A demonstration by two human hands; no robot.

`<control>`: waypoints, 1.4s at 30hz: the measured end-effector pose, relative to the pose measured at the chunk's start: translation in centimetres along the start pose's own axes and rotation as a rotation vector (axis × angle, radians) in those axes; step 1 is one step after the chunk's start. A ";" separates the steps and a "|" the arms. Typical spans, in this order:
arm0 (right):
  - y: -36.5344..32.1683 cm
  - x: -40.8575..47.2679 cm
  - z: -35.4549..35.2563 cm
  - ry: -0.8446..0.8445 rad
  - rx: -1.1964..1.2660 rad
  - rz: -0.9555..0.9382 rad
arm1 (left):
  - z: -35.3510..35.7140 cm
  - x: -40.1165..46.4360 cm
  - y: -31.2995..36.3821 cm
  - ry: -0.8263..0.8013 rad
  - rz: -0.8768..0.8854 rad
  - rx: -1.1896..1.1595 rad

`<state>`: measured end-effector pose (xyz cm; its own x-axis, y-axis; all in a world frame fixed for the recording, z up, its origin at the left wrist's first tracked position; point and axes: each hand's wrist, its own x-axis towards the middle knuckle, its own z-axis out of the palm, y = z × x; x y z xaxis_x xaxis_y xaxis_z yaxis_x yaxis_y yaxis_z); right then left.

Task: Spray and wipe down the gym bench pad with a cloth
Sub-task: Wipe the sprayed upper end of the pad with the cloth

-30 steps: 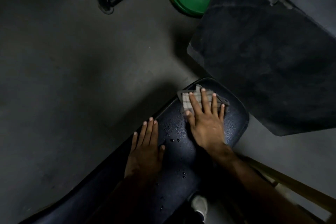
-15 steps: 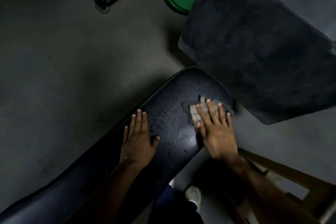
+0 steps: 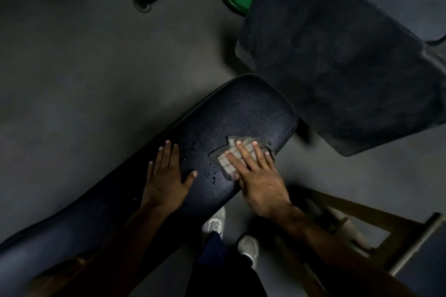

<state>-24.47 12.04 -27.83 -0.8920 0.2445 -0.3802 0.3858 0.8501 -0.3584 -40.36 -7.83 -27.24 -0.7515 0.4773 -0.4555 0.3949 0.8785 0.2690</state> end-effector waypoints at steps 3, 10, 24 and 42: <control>2.4 -0.5 -0.6 0.020 0.001 0.097 | 0.7 -1.9 -1.0 0.017 -0.027 -0.010; -2.9 3.6 -0.3 0.075 0.120 0.214 | 2.1 -4.1 -1.4 0.065 -0.036 -0.066; -3.1 2.9 0.6 0.106 0.010 0.068 | 1.2 -6.4 -4.2 0.086 -0.125 -0.107; -6.9 11.6 -2.7 -0.019 -0.004 -0.025 | 1.5 -6.3 -5.3 -0.020 -0.068 -0.040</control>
<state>-38.14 10.28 -27.46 -0.8967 0.2138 -0.3875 0.3622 0.8576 -0.3650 -36.95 -15.45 -27.02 -0.7652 0.4170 -0.4904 0.3214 0.9076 0.2701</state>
